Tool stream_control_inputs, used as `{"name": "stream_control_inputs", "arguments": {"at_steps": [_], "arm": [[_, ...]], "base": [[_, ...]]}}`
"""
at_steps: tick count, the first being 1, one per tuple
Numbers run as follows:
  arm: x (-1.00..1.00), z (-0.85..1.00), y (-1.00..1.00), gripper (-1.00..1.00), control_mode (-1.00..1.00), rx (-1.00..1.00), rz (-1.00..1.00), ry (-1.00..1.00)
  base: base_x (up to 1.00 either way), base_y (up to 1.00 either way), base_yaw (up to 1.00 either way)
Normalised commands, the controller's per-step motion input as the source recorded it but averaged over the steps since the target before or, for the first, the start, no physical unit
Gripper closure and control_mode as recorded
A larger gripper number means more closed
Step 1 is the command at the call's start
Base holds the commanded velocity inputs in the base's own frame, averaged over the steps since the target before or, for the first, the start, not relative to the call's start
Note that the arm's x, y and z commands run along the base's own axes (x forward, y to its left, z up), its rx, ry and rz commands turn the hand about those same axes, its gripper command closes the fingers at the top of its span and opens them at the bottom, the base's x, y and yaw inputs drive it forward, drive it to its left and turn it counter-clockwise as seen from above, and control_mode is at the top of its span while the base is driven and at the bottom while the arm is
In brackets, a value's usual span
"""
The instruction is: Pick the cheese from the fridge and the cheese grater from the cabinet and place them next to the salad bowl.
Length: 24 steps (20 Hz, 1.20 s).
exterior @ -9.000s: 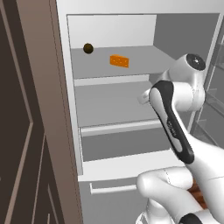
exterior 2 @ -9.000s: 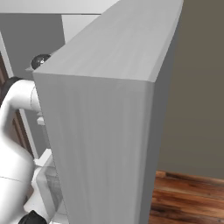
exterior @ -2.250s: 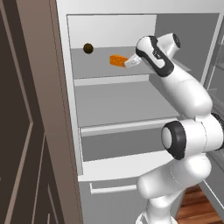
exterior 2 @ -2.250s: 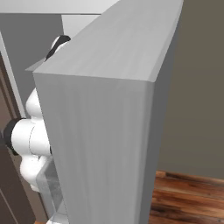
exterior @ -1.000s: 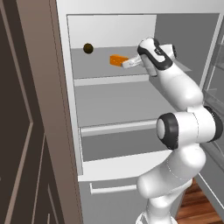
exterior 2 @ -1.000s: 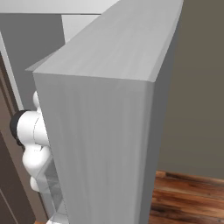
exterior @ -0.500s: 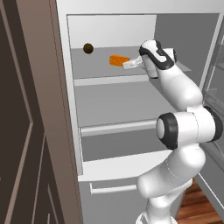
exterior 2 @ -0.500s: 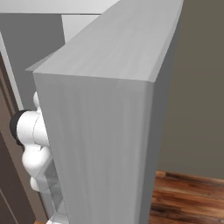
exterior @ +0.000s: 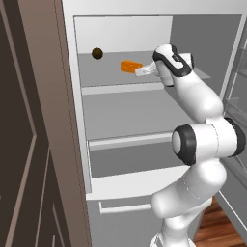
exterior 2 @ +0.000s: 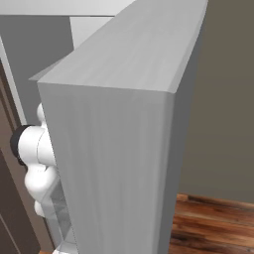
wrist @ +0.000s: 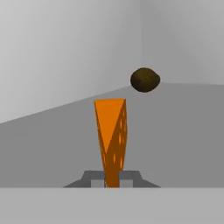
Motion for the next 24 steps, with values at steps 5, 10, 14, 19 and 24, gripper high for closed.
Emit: {"name": "stream_control_inputs", "arguments": {"at_steps": [5, 10, 14, 19, 24], "arm": [[-0.19, 0.02, 0.0, 1.0, -1.0, 0.0, 0.0, -0.01], [-0.31, 0.0, 0.0, 1.0, -1.0, 0.0, 0.0, -0.03], [-0.39, 0.0, -0.04, 1.0, -1.0, 0.0, 0.0, -0.09], [-0.45, 0.03, 0.02, 1.0, -1.0, 0.0, 0.0, -0.09], [-0.55, 0.14, 0.02, 1.0, -1.0, 0.0, 0.0, 0.0]], "base": [[0.0, 0.0, 0.0], [0.0, 0.0, 0.0], [0.0, 0.0, 0.0], [0.0, 0.0, 0.0], [0.0, 0.0, 0.0]]}}
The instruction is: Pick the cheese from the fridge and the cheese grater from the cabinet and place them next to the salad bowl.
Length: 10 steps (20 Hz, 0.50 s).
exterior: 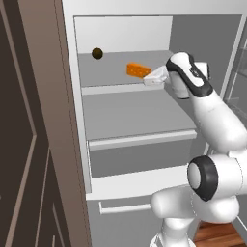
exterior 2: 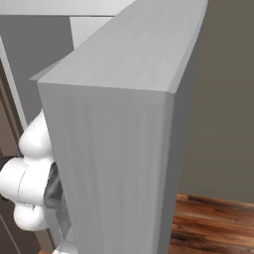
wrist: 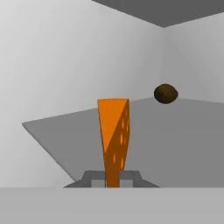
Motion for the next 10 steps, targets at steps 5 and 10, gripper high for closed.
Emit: {"name": "stream_control_inputs", "arguments": {"at_steps": [5, 10], "arm": [[-0.8, 0.1, 0.0, 1.0, -1.0, 0.0, 0.0, 0.0], [-0.91, 0.04, 0.0, 1.0, -1.0, 0.0, 0.0, 0.0]], "base": [[0.0, 0.0, 0.0], [0.0, 0.0, 0.0]]}}
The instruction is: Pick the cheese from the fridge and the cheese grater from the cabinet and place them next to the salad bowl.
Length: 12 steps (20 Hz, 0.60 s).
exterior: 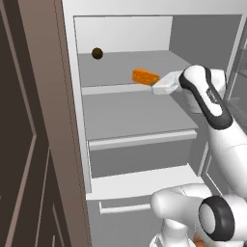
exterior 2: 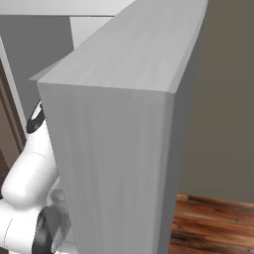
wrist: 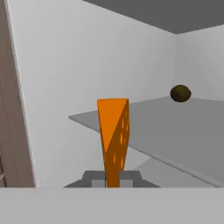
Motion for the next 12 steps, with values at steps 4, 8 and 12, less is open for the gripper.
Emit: {"name": "stream_control_inputs", "arguments": {"at_steps": [4, 8, 12], "arm": [[-1.0, 0.03, 0.0, 1.0, -1.0, 0.0, 0.0, 0.0], [-0.97, 0.01, 0.0, 1.0, -1.0, 0.0, 0.0, 0.0], [-0.99, 0.16, 0.0, 1.0, -1.0, 0.0, -0.05, 0.0]], "base": [[0.0, 0.0, 0.0], [0.0, 0.0, 0.0], [0.0, 0.0, 0.0]]}}
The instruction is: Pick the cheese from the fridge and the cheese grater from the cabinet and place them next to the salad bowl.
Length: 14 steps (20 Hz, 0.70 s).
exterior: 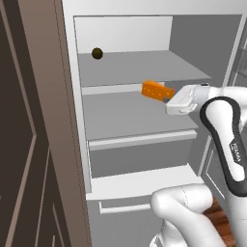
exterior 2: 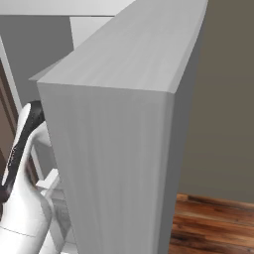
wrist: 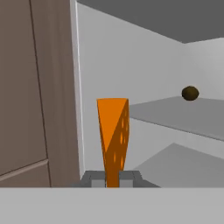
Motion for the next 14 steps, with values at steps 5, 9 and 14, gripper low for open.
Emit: {"name": "stream_control_inputs", "arguments": {"at_steps": [5, 9, 14], "arm": [[-0.99, 0.1, 0.0, 1.0, -1.0, 0.0, -0.16, 0.0], [-0.87, 0.05, 0.0, 1.0, -1.0, 0.0, -0.24, 0.0], [-0.44, 0.16, -0.04, 1.0, -1.0, 0.0, -0.25, 0.0]], "base": [[0.0, 0.0, 0.0], [0.0, 0.0, 0.0], [0.0, 0.0, 0.0]]}}
